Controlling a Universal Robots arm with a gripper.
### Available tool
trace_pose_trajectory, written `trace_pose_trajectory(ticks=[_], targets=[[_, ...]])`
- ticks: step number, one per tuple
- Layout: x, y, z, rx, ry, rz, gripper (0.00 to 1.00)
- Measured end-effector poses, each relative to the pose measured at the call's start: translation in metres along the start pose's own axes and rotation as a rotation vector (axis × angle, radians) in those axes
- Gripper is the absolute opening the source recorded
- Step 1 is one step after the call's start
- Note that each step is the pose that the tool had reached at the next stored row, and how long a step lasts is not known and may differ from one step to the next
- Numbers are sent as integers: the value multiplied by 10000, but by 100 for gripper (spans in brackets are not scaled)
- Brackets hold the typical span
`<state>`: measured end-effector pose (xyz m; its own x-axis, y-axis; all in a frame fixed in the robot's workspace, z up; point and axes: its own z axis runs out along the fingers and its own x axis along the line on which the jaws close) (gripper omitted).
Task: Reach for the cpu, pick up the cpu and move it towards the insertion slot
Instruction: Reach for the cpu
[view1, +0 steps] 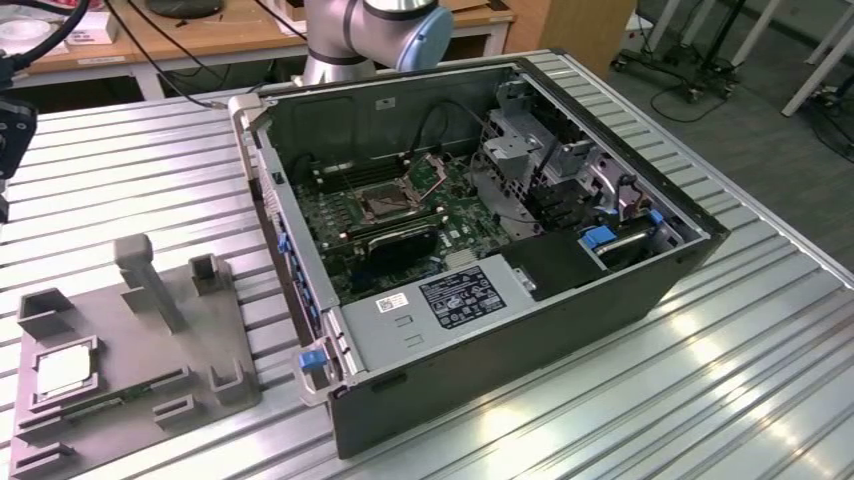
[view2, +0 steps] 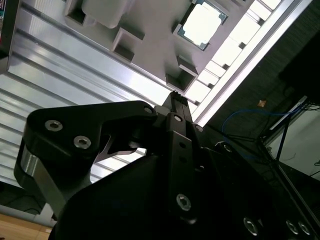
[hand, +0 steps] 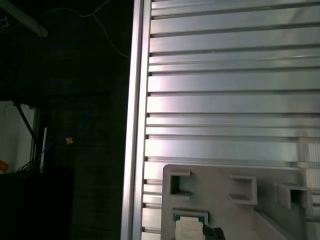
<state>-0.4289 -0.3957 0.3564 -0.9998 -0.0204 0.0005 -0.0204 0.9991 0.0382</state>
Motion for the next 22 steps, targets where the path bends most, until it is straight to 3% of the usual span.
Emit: trace_pose_trajectory(ticks=[22], targets=[[181,3,10,0,0,0,11]])
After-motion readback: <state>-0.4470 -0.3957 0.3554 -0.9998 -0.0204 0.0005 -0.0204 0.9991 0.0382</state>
